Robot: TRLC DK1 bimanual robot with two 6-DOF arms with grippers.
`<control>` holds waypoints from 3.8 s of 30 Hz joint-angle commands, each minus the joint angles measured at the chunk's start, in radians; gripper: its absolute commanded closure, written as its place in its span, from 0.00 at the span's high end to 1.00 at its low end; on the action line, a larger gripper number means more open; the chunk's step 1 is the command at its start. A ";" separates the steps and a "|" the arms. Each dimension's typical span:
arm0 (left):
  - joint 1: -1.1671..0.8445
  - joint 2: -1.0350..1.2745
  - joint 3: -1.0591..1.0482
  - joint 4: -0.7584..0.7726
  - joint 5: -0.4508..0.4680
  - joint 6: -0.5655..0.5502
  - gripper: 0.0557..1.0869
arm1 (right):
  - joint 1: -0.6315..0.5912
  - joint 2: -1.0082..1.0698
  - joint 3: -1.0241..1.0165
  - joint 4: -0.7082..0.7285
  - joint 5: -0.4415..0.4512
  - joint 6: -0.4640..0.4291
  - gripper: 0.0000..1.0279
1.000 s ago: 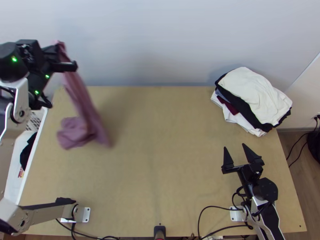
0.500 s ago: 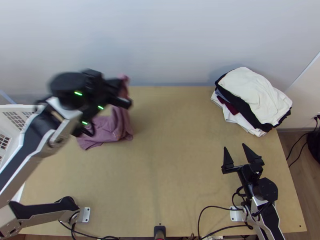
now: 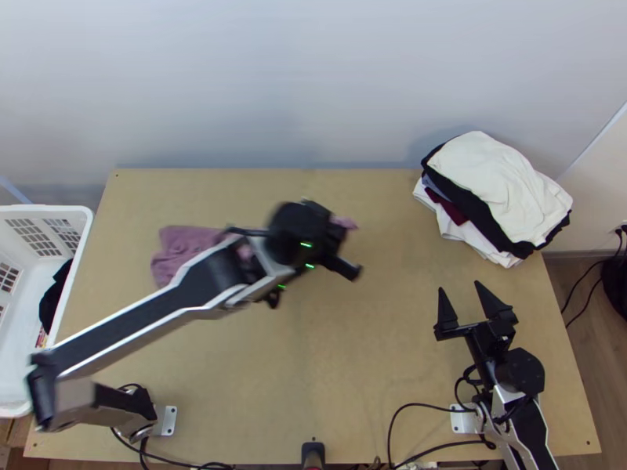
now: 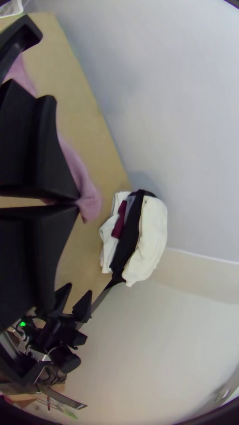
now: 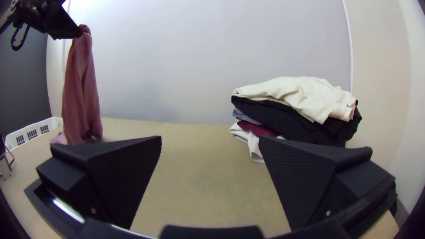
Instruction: Fold the t-shirt
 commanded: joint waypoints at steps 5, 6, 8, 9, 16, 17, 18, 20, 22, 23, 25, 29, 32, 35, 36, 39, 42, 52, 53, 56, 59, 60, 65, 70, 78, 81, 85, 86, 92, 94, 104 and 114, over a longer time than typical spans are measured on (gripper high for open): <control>-0.051 0.189 0.244 0.021 0.010 -0.082 0.36 | -0.002 -0.007 -0.008 -0.017 0.001 0.017 0.97; -0.053 0.201 0.267 0.023 0.016 -0.082 0.50 | -0.002 -0.007 -0.008 -0.017 0.001 0.017 0.97; -0.053 0.204 0.294 0.058 0.018 -0.079 0.91 | -0.002 -0.007 -0.008 -0.017 0.001 0.017 0.97; -0.051 0.199 0.296 0.076 0.019 -0.076 0.96 | -0.002 -0.007 -0.008 -0.017 0.001 0.017 0.97; 0.035 0.112 0.291 0.084 0.025 -0.057 0.96 | -0.002 -0.007 -0.008 -0.017 0.001 0.017 0.97; 0.056 0.103 0.293 0.056 0.024 -0.054 0.96 | -0.002 -0.007 -0.008 -0.017 0.001 0.017 0.97; 0.078 0.092 0.293 0.032 0.024 -0.030 0.96 | -0.002 -0.007 -0.008 -0.017 0.001 0.017 0.97; 0.130 0.074 0.291 -0.040 0.024 0.021 0.96 | -0.002 -0.007 -0.008 -0.017 0.001 0.017 0.97; 0.185 0.060 0.291 -0.134 0.024 0.052 0.96 | -0.002 -0.007 -0.008 -0.017 0.001 0.017 0.97; 0.217 0.051 0.288 -0.191 0.024 0.066 0.95 | -0.002 -0.007 -0.008 -0.017 0.001 0.017 0.97; 0.285 0.031 0.257 -0.283 0.024 0.107 0.95 | -0.002 -0.007 -0.008 -0.017 0.001 0.017 0.97; 0.426 -0.063 0.087 -0.358 0.033 0.204 0.95 | -0.002 -0.007 -0.008 -0.017 0.000 0.017 0.97; 0.555 -0.141 -0.077 -0.358 0.120 0.265 0.95 | -0.002 -0.007 -0.008 -0.017 0.001 0.017 0.97; 0.670 -0.204 -0.221 -0.362 0.176 0.316 0.94 | -0.001 -0.007 -0.008 -0.017 0.001 0.017 0.97; 0.707 -0.221 -0.266 -0.364 0.186 0.325 0.91 | -0.002 -0.007 -0.008 -0.017 0.001 0.017 0.97; 0.792 -0.272 -0.388 -0.376 0.206 0.351 0.61 | -0.002 -0.007 -0.008 -0.017 0.001 0.017 0.97; 0.883 -0.296 -0.482 -0.356 0.240 0.382 0.53 | -0.002 -0.007 -0.008 -0.017 0.001 0.017 0.97; 1.061 -0.216 -0.657 -0.171 0.262 0.490 0.53 | -0.002 -0.007 -0.008 -0.017 0.001 0.017 0.97; 1.066 -0.206 -0.664 -0.164 0.262 0.500 0.53 | -0.002 -0.007 -0.008 -0.017 0.001 0.017 0.97; 1.082 -0.169 -0.684 -0.131 0.262 0.515 0.53 | -0.002 -0.007 -0.008 -0.017 0.001 0.017 0.97; 1.087 -0.141 -0.695 -0.103 0.262 0.515 0.53 | -0.002 -0.007 -0.008 -0.017 0.001 0.017 0.97; 1.087 -0.133 -0.700 -0.086 0.263 0.515 0.53 | -0.002 -0.007 -0.008 -0.017 0.001 0.017 0.97; 1.081 -0.078 -0.695 -0.052 0.288 0.509 0.53 | -0.002 -0.007 -0.008 -0.017 0.001 0.017 0.97; 1.075 -0.032 -0.677 -0.039 0.343 0.487 0.53 | -0.002 -0.007 -0.008 -0.017 0.001 0.017 0.97; 1.067 0.049 -0.666 0.009 0.358 0.477 0.53 | -0.002 -0.007 -0.008 -0.017 0.001 0.017 0.97; 1.067 0.066 -0.674 0.052 0.369 0.472 0.43 | -0.002 -0.007 -0.008 -0.017 0.001 0.017 0.97; 1.066 0.035 -0.684 0.147 0.369 0.480 0.04 | -0.002 -0.007 -0.008 -0.017 0.001 0.017 0.97; 1.062 0.021 -0.677 0.145 0.369 0.487 0.04 | -0.002 -0.007 -0.008 -0.017 0.001 0.017 0.97; 1.116 -0.094 -0.569 0.150 0.381 0.460 0.04 | -0.002 -0.007 -0.008 -0.017 0.001 0.017 0.97; 1.139 -0.137 -0.522 0.132 0.381 0.449 0.04 | -0.002 -0.007 -0.008 -0.017 0.001 0.017 0.97; 1.216 -0.253 -0.298 -0.013 0.381 0.328 0.04 | -0.002 -0.007 -0.008 -0.017 0.001 0.017 0.97; 1.424 -0.230 0.208 -0.287 0.375 0.297 0.04 | -0.002 -0.007 -0.008 -0.017 0.001 0.017 0.97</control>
